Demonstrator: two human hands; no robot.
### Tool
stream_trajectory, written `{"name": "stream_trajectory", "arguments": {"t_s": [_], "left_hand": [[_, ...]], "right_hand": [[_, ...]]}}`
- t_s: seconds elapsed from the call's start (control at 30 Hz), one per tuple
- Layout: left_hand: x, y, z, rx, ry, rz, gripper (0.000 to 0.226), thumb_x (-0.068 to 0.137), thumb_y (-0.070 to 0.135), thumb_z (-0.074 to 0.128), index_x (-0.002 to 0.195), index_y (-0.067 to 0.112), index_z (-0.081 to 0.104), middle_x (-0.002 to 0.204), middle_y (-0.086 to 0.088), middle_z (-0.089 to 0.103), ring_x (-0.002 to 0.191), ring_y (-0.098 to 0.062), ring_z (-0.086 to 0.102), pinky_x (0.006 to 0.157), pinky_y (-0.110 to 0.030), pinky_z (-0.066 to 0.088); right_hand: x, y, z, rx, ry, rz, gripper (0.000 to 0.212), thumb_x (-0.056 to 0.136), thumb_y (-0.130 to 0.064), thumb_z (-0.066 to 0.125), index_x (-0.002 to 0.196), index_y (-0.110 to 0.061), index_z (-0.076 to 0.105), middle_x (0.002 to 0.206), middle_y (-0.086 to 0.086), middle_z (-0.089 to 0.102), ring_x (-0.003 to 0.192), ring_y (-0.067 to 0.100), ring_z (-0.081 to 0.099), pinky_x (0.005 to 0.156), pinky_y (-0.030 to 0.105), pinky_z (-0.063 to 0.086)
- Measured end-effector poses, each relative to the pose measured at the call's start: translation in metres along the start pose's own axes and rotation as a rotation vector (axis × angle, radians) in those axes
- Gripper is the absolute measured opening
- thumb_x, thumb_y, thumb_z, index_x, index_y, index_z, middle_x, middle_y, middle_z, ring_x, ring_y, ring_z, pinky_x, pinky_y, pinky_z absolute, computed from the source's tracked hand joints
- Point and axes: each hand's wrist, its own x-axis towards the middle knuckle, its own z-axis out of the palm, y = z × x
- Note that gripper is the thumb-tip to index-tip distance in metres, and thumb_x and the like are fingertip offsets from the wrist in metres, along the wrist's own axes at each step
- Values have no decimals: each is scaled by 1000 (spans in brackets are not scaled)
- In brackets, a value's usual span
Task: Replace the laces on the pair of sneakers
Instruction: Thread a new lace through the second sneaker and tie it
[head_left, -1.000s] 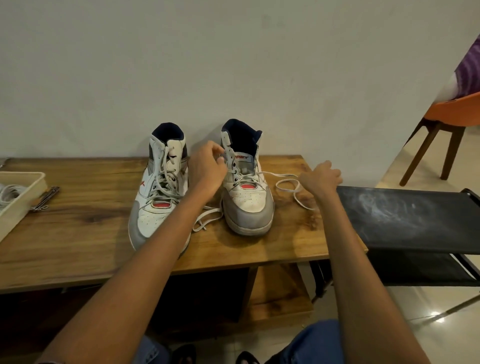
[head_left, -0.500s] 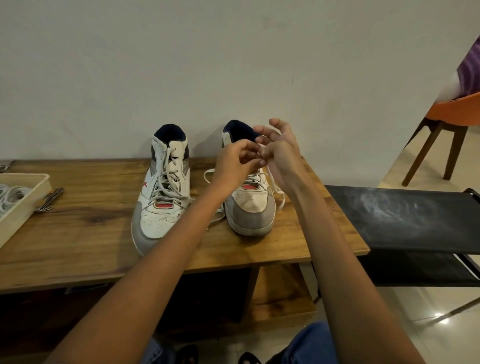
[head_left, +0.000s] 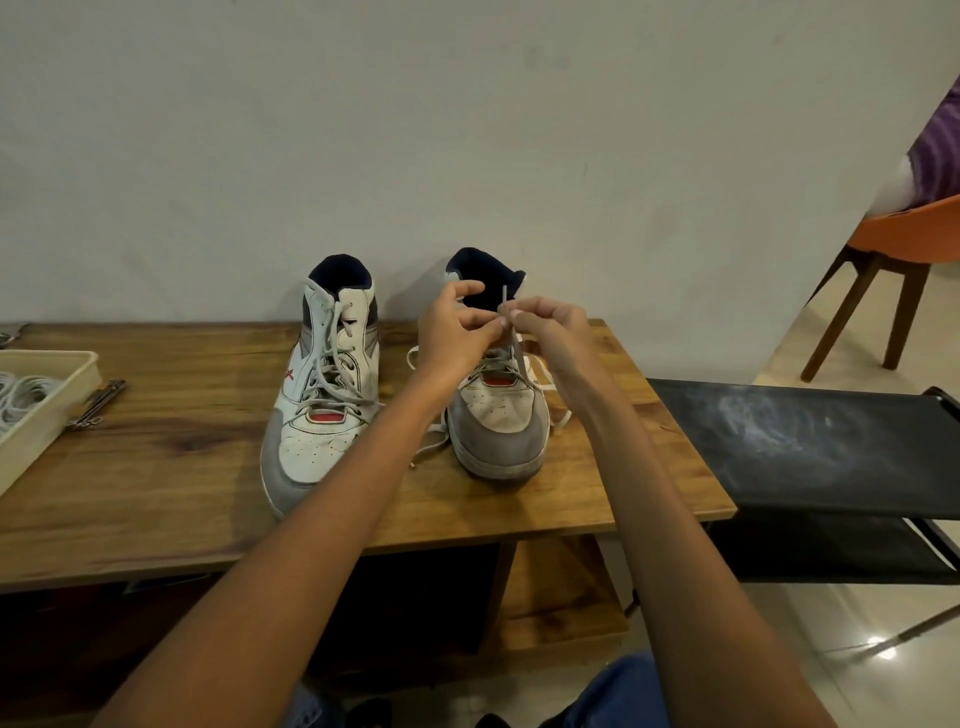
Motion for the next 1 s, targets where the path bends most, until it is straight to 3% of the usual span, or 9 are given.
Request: {"name": "stream_trajectory", "arguments": {"t_s": [0.2, 0.3, 0.37, 0.43, 0.53, 0.63, 0.77, 0.87, 1.0], "left_hand": [[3, -6, -4, 72, 34, -5, 36, 82, 9, 69, 114, 6, 54, 98, -14, 70, 86, -22, 69, 83, -39, 56], [9, -12, -12, 291, 186, 38, 20, 86, 11, 64, 105, 5, 60, 95, -11, 69, 80, -19, 67, 75, -29, 55], [13, -19, -19, 385, 268, 28, 11, 89, 15, 61, 96, 8, 62, 92, -9, 69, 77, -19, 66, 73, -30, 55], [15, -24, -22, 444, 260, 3, 17, 90, 25, 61, 86, 9, 64, 81, -7, 69, 71, -17, 66, 68, -30, 55], [11, -24, -15, 610, 169, -14, 32, 82, 42, 67, 71, 11, 65, 61, 2, 61, 54, -6, 55, 51, -18, 41], [8, -23, -8, 656, 168, 11, 29, 77, 36, 73, 76, 8, 68, 67, -2, 64, 59, -9, 56, 56, -20, 45], [9, -22, -12, 554, 164, -61, 20, 80, 28, 71, 86, 9, 73, 73, 1, 66, 65, -9, 59, 54, -17, 43], [7, -26, -14, 437, 184, -147, 17, 83, 24, 68, 94, 12, 73, 87, -3, 71, 80, -15, 65, 72, -30, 54], [5, -32, -15, 381, 202, -126, 18, 85, 21, 67, 99, 11, 72, 96, -4, 71, 87, -16, 64, 79, -30, 52]], "right_hand": [[4, 10, 3, -79, 41, -25, 12, 93, -9, 55, 89, -4, 66, 78, 5, 65, 68, 9, 63, 61, 19, 52], [8, 13, 4, -39, 135, -6, 15, 98, -10, 45, 97, -4, 59, 81, 5, 63, 70, 11, 60, 65, 20, 54], [10, 15, 3, -29, 185, 0, 14, 99, -9, 44, 99, -4, 57, 77, 3, 62, 62, 10, 55, 56, 19, 50], [14, 21, 1, -218, 216, -58, 12, 96, -9, 49, 94, -8, 61, 73, -1, 63, 58, 8, 50, 52, 20, 43], [16, 28, 3, -553, 193, -198, 14, 92, -13, 57, 94, -8, 70, 81, 2, 68, 72, 10, 59, 67, 26, 48], [14, 30, 8, -712, 156, -264, 17, 91, -17, 60, 99, -7, 72, 93, 3, 71, 82, 9, 59, 74, 23, 46], [10, 39, 14, -835, 129, -324, 14, 91, -14, 60, 96, -8, 71, 92, 4, 69, 82, 10, 56, 72, 18, 42], [9, 45, 19, -911, 158, -347, 15, 94, -15, 55, 95, -7, 67, 91, 5, 63, 80, 11, 49, 63, 14, 30], [11, 48, 25, -909, 203, -377, 15, 93, -14, 57, 98, -6, 69, 92, 8, 64, 81, 12, 49, 66, 14, 25]]}}
